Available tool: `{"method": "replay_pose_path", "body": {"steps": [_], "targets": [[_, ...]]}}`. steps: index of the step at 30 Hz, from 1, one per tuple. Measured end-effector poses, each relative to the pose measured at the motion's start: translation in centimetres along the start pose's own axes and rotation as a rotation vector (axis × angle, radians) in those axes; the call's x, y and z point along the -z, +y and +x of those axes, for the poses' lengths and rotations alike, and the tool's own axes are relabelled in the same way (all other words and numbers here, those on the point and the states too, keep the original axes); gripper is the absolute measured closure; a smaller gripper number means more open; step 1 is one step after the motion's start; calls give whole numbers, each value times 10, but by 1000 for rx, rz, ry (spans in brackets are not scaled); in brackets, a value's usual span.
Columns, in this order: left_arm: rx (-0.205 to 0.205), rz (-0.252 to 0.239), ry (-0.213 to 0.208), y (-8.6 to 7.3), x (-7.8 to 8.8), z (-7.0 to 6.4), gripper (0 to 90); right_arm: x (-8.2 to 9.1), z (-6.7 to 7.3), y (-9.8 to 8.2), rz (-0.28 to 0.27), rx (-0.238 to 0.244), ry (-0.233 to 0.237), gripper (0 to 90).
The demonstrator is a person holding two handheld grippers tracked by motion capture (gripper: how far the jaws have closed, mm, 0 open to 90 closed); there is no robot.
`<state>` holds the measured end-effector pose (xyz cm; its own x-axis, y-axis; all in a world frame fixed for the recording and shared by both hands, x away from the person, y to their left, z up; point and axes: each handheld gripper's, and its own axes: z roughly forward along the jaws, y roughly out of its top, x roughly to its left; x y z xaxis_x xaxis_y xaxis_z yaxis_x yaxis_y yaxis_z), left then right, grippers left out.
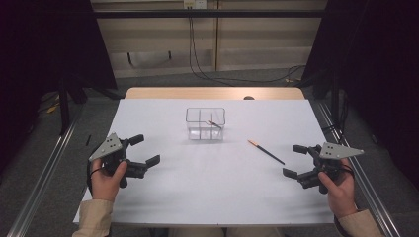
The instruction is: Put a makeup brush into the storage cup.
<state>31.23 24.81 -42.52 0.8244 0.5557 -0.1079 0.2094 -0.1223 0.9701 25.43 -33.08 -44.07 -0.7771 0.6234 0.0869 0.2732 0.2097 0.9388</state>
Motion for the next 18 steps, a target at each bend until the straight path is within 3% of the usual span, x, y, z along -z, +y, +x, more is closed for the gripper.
{"method": "replay_pose_path", "body": {"steps": [9, 18], "targets": [[1, 25, 16, -5, 13, -2, 0, -7, -2, 1, -4, 0, 12, 35], [2, 14, 23, -9, 23, 0, 0, -11, -4, 4, -3, 4, 11, 35]]}}
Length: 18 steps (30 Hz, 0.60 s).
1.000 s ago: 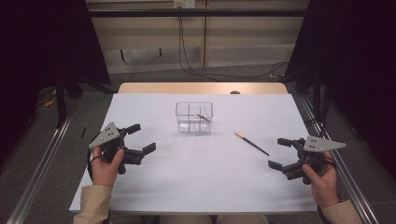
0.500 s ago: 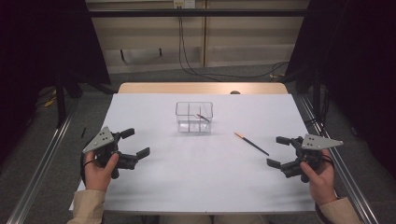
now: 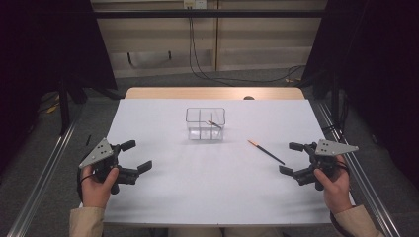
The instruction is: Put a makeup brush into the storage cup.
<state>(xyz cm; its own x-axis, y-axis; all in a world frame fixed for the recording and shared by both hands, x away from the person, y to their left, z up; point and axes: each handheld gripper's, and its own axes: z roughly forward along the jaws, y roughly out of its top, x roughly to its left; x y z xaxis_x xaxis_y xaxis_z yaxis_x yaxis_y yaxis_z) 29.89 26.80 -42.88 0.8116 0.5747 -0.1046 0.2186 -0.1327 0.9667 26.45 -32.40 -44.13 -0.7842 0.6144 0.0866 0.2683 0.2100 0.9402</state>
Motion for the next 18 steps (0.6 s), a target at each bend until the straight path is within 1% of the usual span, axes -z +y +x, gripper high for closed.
{"method": "replay_pose_path", "body": {"steps": [2, 8, 10, 16, 18], "targets": [[-15, 9, 3, -1, 1, 0, 0, -1, 0, 0, 1, 0, 1, 35], [-10, -2, 3, -1, 3, 0, 0, -3, -3, -1, 5, -1, 9, 35], [-9, 0, 8, -1, 3, 0, 0, -2, -3, -1, 6, -3, 9, 35], [-12, 6, 1, -3, 2, 0, 0, -1, -3, 1, -6, 2, -1, 35], [-10, 9, -1, -4, 2, -1, 0, -2, -4, 1, -2, 1, 1, 34]]}}
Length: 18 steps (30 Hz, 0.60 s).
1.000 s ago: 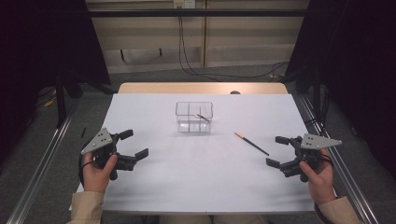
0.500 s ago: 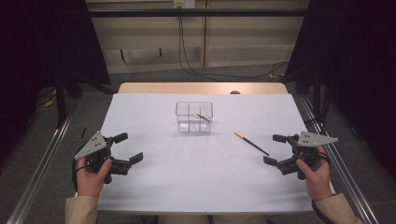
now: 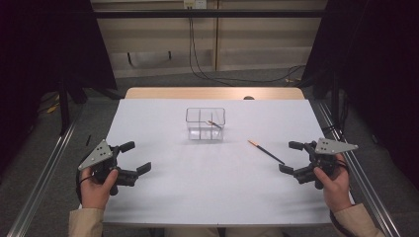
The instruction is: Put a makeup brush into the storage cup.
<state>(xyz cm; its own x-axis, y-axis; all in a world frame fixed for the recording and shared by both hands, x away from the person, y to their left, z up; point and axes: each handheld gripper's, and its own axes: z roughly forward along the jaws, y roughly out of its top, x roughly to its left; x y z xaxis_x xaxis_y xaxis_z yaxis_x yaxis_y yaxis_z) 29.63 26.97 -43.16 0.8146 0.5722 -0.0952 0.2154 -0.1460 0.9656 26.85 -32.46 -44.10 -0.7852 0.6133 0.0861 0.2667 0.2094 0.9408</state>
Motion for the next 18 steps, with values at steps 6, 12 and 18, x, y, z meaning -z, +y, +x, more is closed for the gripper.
{"method": "replay_pose_path", "body": {"steps": [6, 12, 18], "targets": [[-6, 6, 4, -2, 1, -1, 0, -6, -3, 1, 5, -6, 2, 34], [-5, 18, 4, -5, 1, -5, 0, -13, -8, 5, 4, -10, 3, 34], [-9, 23, 5, -6, 2, -6, 0, -22, -11, 8, 23, -11, 5, 34]]}}
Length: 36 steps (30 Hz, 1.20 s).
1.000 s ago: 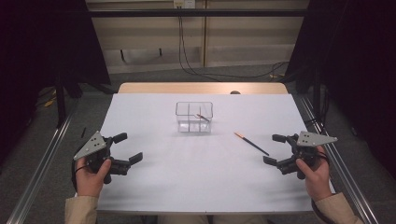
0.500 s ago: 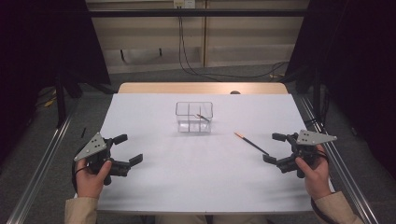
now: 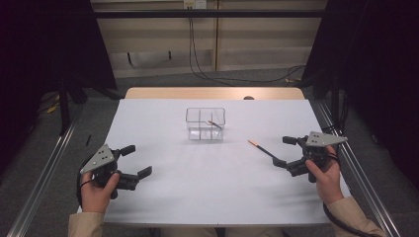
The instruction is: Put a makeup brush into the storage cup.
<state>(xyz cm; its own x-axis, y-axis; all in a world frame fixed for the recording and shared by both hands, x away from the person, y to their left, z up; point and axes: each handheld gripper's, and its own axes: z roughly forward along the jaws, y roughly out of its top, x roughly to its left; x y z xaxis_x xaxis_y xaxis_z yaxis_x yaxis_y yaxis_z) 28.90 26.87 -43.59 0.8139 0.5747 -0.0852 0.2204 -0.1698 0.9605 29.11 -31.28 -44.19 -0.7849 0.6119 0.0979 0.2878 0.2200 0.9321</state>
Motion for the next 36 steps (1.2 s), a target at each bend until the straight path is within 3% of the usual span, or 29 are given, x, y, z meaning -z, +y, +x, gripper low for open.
{"method": "replay_pose_path", "body": {"steps": [15, 25, 36], "targets": [[8, -8, 15, -1, 3, 1, 0, -16, -12, 6, 53, -13, -28, 35], [10, -4, 18, -1, 2, 2, 0, -23, -22, 6, 119, -36, -56, 39], [8, 2, 22, -1, 2, 2, 2, -31, -26, 8, 178, -21, -70, 38]]}}
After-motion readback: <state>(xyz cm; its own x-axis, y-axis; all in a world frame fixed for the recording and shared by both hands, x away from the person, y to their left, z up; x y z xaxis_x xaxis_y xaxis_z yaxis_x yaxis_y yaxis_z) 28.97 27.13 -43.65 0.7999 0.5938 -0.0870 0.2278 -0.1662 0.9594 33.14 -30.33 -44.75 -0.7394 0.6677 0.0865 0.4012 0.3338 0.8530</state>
